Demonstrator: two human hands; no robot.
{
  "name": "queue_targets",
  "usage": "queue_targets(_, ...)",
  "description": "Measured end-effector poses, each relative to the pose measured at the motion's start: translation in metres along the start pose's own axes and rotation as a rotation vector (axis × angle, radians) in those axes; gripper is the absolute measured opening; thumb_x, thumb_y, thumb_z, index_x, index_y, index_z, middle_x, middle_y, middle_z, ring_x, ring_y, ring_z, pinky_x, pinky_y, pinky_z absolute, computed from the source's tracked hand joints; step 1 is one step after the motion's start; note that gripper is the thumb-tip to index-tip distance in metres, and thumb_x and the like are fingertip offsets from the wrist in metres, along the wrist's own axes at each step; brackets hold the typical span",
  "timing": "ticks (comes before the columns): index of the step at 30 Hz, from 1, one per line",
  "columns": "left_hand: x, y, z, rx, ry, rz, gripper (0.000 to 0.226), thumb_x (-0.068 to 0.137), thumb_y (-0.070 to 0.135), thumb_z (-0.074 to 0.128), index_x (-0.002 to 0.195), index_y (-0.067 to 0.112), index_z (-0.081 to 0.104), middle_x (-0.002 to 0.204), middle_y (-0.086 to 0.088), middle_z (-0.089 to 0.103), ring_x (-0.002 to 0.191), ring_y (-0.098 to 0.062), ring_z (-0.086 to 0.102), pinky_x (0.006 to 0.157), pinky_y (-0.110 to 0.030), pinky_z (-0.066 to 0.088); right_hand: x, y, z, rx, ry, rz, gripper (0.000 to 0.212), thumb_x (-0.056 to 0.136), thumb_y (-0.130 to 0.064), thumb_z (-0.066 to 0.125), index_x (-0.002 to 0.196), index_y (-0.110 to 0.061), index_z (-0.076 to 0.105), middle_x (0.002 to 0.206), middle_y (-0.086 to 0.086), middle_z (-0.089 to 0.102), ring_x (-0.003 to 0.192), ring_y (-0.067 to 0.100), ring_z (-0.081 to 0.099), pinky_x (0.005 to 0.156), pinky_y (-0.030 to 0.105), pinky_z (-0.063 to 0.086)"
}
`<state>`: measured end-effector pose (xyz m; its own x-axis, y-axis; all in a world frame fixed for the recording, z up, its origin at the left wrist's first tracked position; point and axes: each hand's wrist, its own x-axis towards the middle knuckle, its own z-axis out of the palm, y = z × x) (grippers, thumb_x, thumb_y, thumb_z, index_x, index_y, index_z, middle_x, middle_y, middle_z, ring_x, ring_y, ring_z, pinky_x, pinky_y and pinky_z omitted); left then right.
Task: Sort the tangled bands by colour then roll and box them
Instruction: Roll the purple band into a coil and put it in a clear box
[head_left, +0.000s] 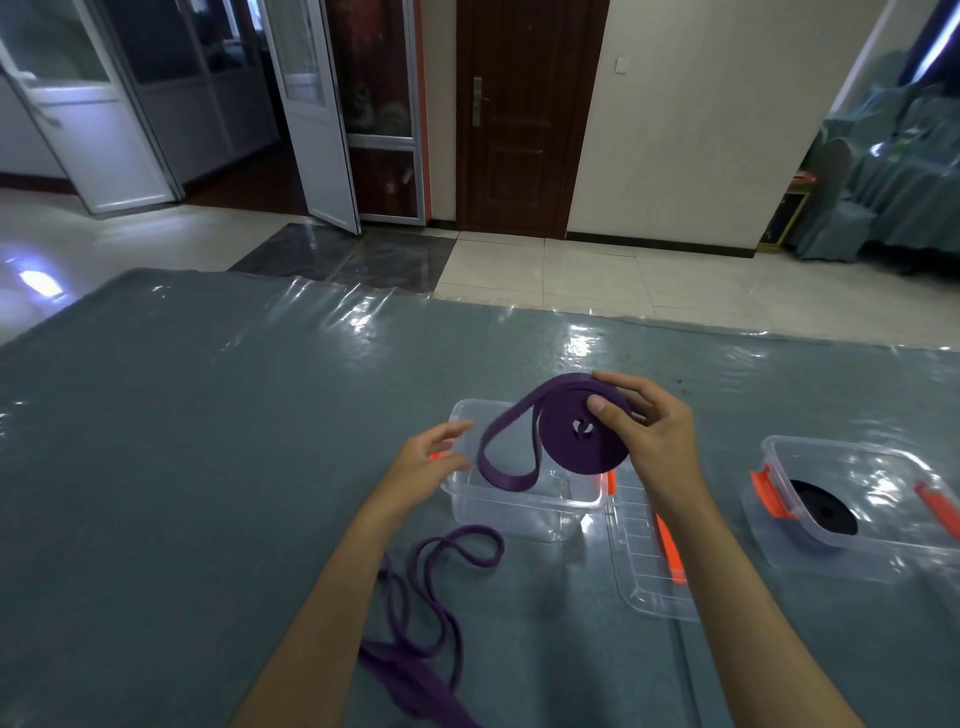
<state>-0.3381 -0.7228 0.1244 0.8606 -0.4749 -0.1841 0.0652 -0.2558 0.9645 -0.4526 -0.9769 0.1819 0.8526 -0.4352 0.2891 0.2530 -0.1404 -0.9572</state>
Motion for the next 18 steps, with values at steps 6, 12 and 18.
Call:
queue_targets(6,-0.010,0.037,0.008,0.019,-0.168,0.324,0.075,0.095,0.019,0.079,0.156,0.042,0.043,0.159,0.017,0.046,0.150,0.003,0.036,0.125,-0.031,0.028,-0.003,0.000,0.000,-0.044,-0.089,-0.003,0.032,0.085,-0.028,0.083,0.116,-0.025,0.077,0.111,0.000,0.081,0.106,0.021,0.077,0.087,0.037,0.065)
queue_targets(12,-0.001,0.059,0.026,0.023,-0.215,0.412,0.050,0.091,0.018,0.084,0.137,0.031,0.069,0.117,0.002,0.078,0.110,-0.013,0.075,0.099,-0.021,0.055,-0.011,0.010,0.009,-0.011,-0.113,0.008,0.030,0.085,-0.030,0.085,0.115,-0.032,0.078,0.112,0.001,0.080,0.106,0.021,0.077,0.087,0.037,0.064)
queue_targets(18,-0.002,0.053,0.019,-0.064,-0.164,0.395,0.053,0.083,0.018,0.090,0.131,0.027,0.071,0.107,-0.002,0.081,0.101,-0.020,0.078,0.096,-0.025,0.057,-0.019,0.008,-0.003,0.096,-0.280,0.139,0.043,0.094,-0.046,0.076,0.132,-0.029,0.071,0.122,0.008,0.078,0.108,0.029,0.076,0.081,0.033,0.063)
